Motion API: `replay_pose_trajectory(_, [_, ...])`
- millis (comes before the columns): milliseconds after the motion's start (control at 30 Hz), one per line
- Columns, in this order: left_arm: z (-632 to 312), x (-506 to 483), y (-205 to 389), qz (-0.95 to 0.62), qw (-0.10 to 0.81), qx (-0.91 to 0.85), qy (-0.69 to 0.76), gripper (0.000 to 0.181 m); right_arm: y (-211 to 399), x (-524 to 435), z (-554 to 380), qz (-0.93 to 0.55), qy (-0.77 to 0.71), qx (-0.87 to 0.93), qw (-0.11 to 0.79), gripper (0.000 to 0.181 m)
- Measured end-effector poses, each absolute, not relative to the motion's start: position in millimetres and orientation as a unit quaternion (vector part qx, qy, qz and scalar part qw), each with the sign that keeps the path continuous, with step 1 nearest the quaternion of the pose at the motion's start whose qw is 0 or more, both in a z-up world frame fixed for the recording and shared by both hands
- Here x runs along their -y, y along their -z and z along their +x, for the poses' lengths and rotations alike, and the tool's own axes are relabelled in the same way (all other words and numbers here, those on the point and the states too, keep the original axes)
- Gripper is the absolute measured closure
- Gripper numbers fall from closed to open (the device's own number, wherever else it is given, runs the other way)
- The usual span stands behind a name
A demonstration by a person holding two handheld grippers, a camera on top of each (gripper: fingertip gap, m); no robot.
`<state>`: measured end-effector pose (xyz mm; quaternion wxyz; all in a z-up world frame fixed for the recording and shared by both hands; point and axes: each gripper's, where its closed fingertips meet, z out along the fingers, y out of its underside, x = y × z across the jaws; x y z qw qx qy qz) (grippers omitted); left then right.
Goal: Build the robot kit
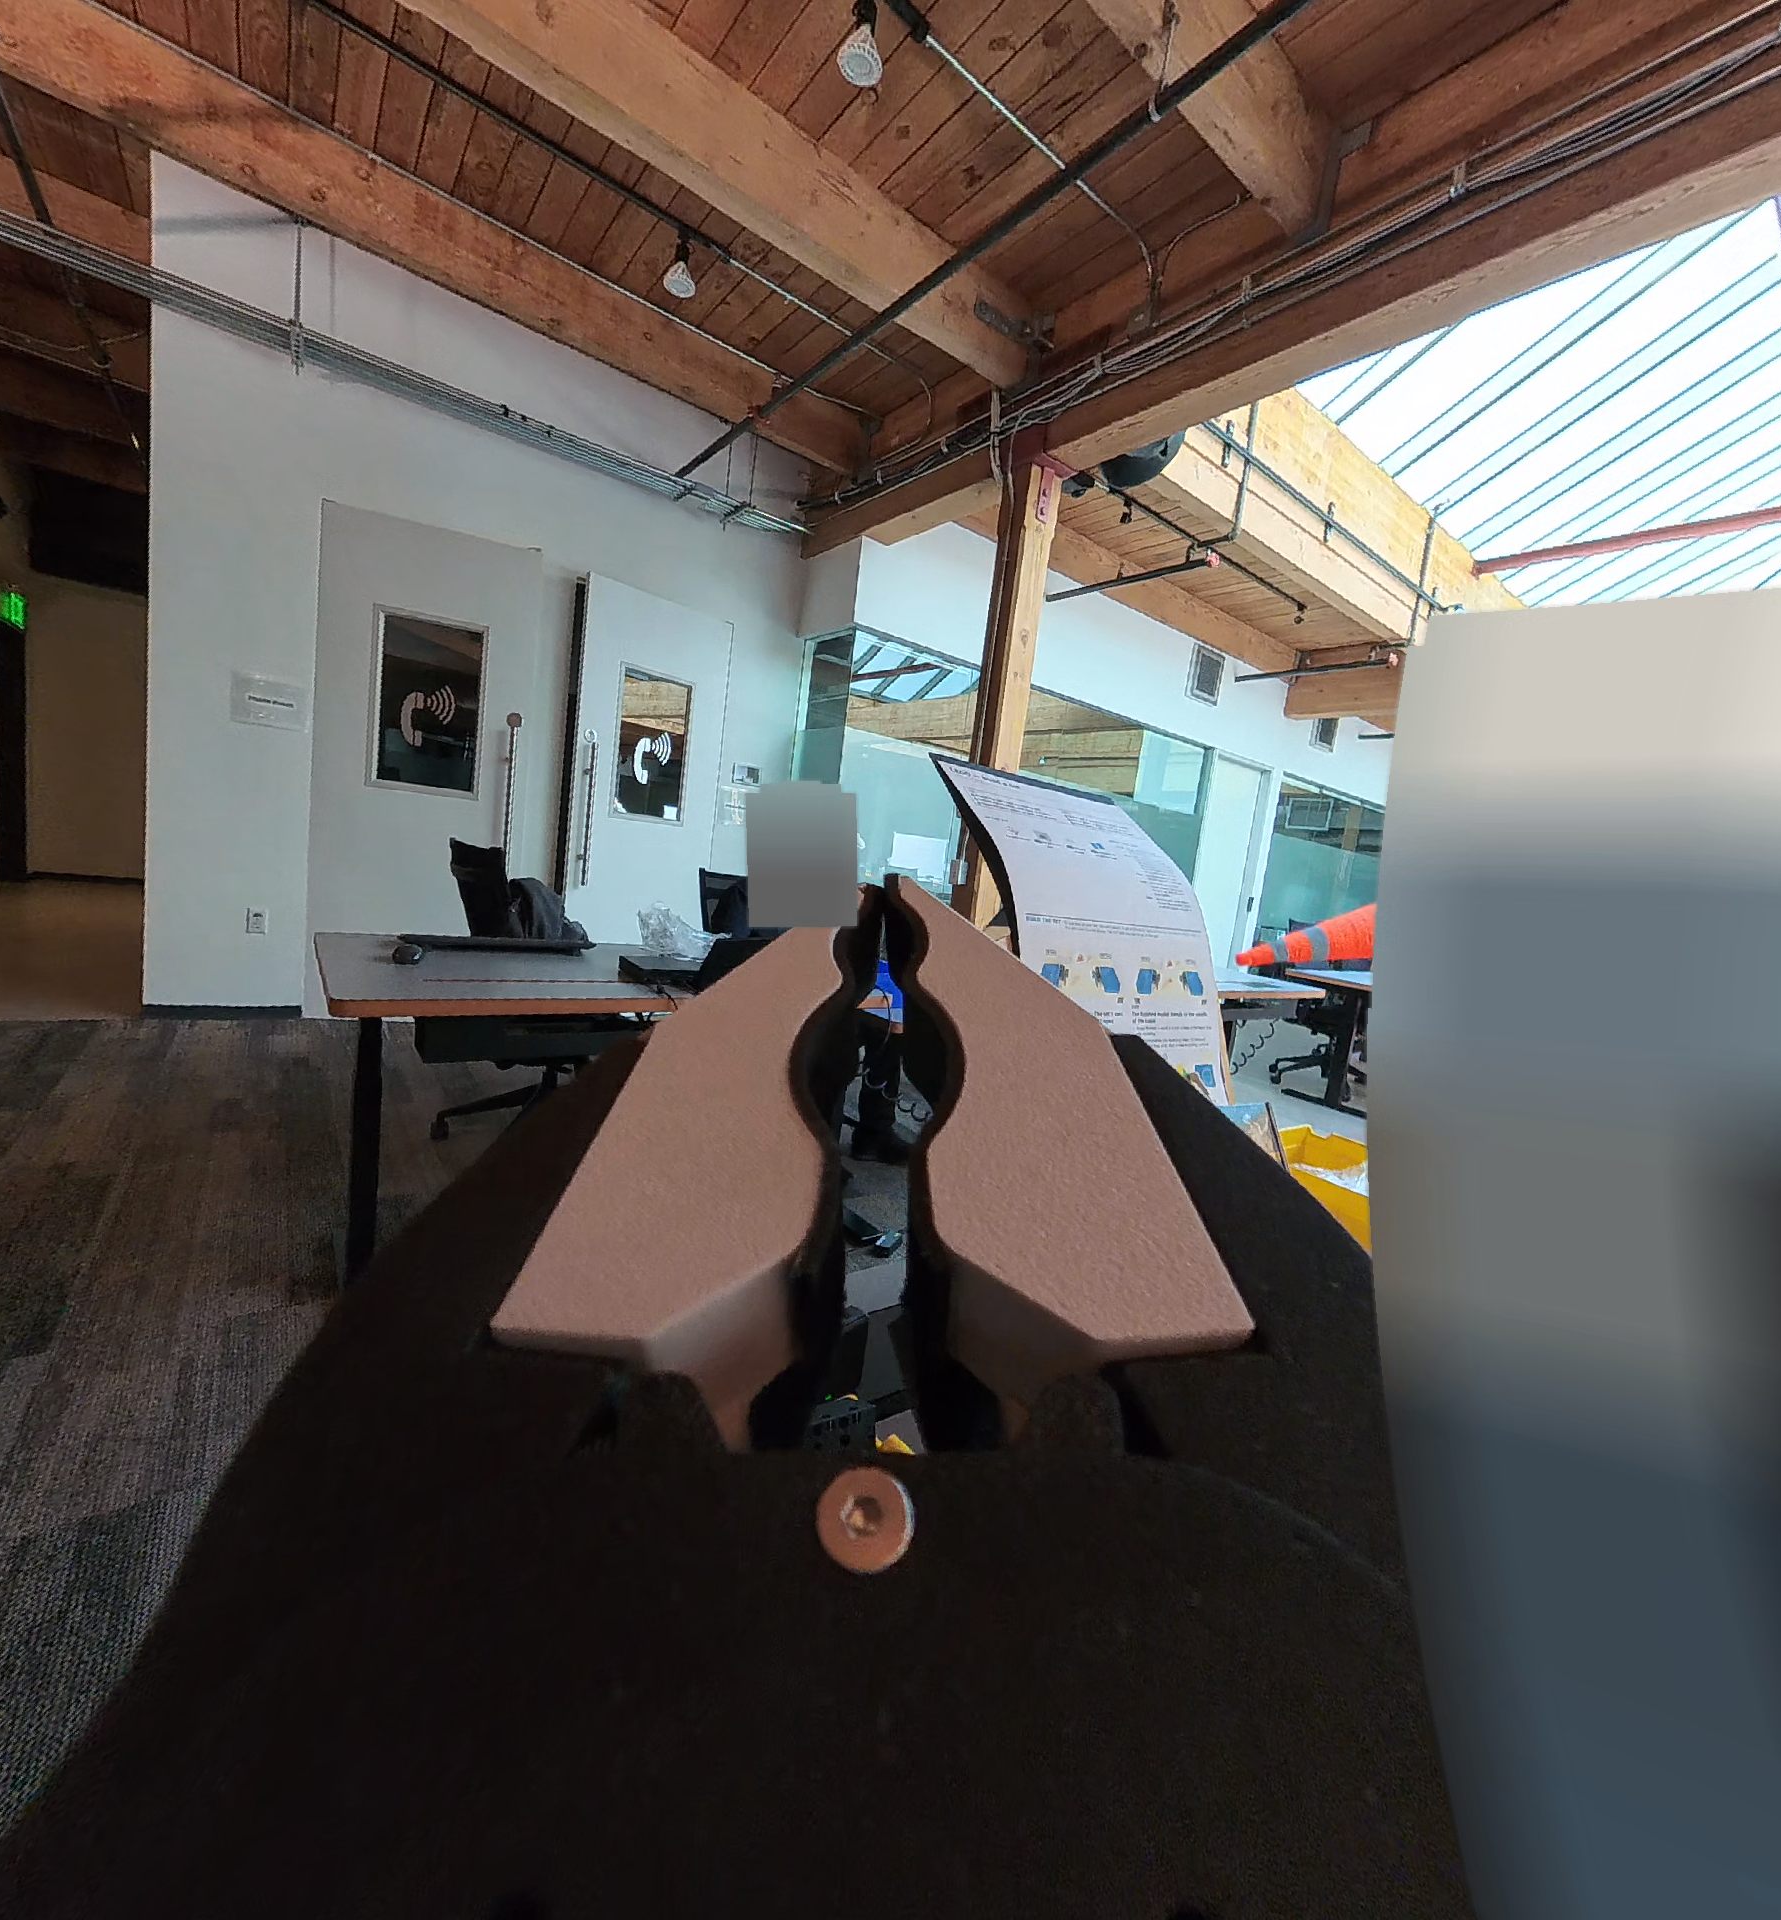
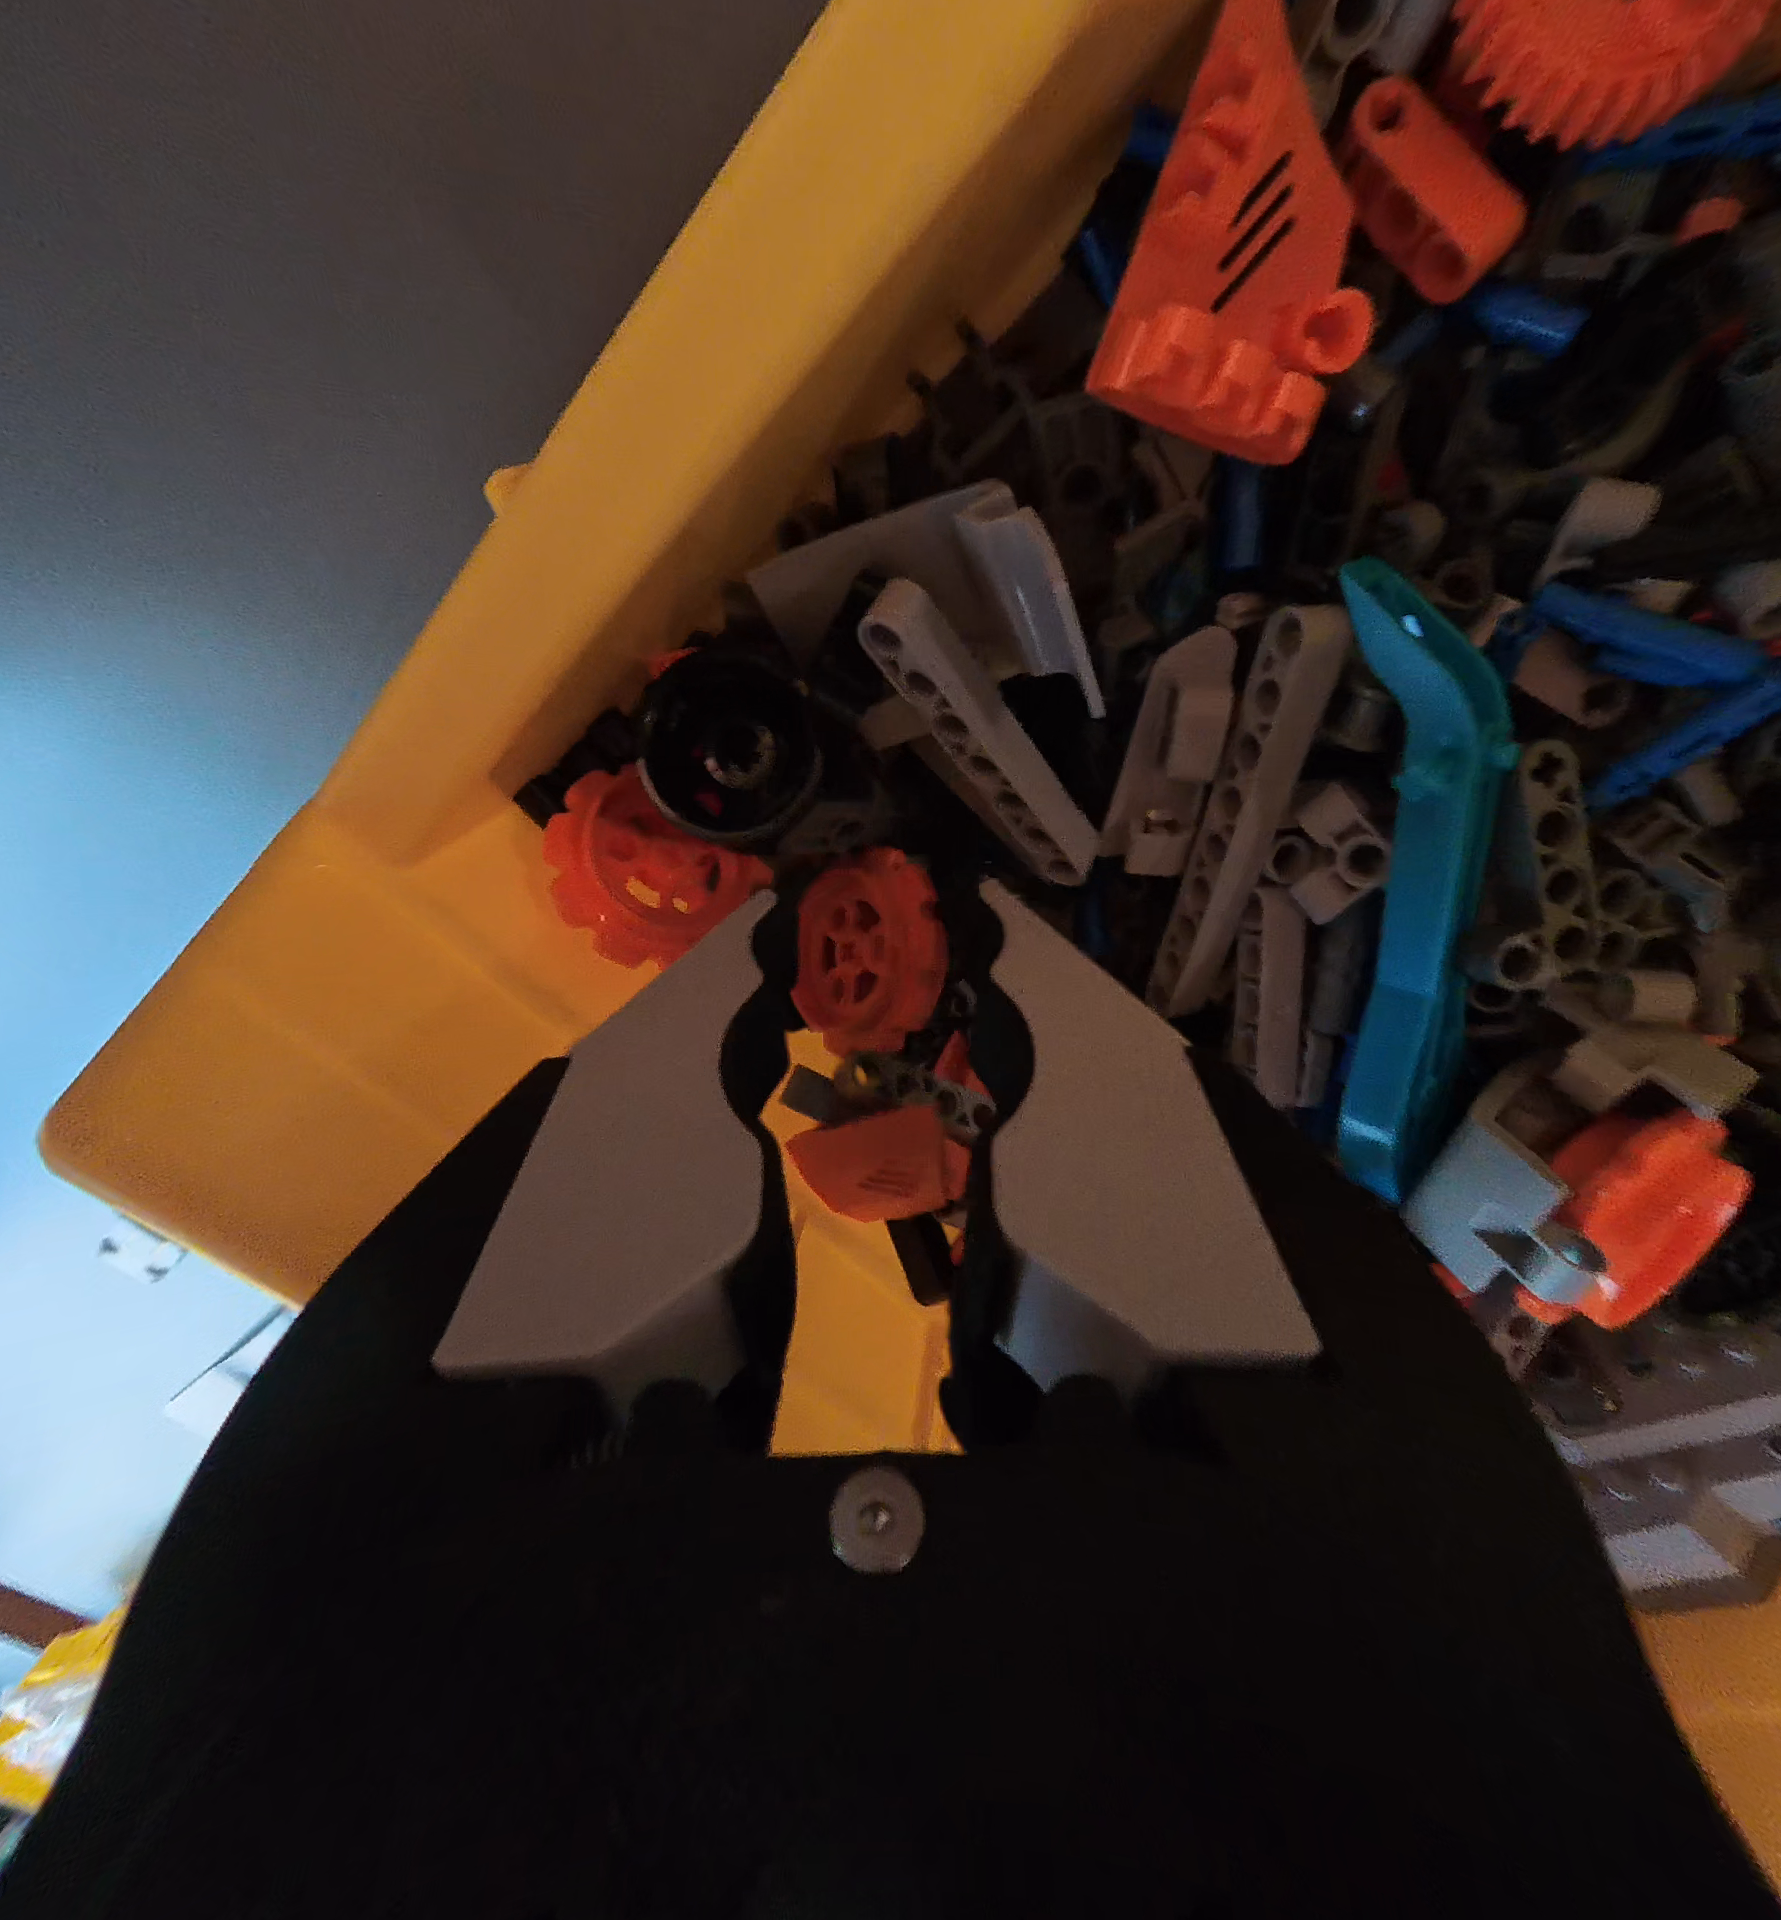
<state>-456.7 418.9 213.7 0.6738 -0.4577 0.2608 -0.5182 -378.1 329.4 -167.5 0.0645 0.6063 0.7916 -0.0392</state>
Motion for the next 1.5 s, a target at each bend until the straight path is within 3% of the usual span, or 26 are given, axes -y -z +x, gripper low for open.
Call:
replay_pose_trajectory(167, [-455, -418, -213, -0.458, 0.673, -0.263, 0.518, 0.181, 162, -335, -368, 0.608, 0.015, -0.79, 0.077, 0.164])
replay_pose_trajectory(400, [-457, -418, -214, -0.456, 0.675, -0.261, 0.519, 0.181, 135, -387, -376, 0.636, -0.031, -0.771, -0.029, 0.165])
replay_pose_trajectory(767, [-455, -417, -214, -0.455, 0.673, -0.264, 0.52, 0.181, 129, -410, -376, 0.666, -0.029, -0.744, -0.055, 0.164])
replay_pose_trajectory(967, [-456, -417, -215, -0.453, 0.674, -0.263, 0.522, 0.181, 117, -393, -388, 0.657, 0.002, -0.749, -0.077, 0.154])
replay_pose_trajectory(1233, [-457, -416, -216, -0.452, 0.674, -0.264, 0.522, 0.181, 131, -345, -393, 0.632, 0.053, -0.773, -0.001, 0.165])
replay_pose_trajectory(1367, [-458, -415, -217, -0.449, 0.674, -0.262, 0.524, 0.181, 145, -339, -371, 0.626, 0.013, -0.777, 0.062, 0.167])
replay_pose_trajectory(1500, [-460, -415, -218, -0.447, 0.676, -0.261, 0.525, 0.181, 154, -356, -357, 0.617, -0.051, -0.783, 0.055, 0.162])
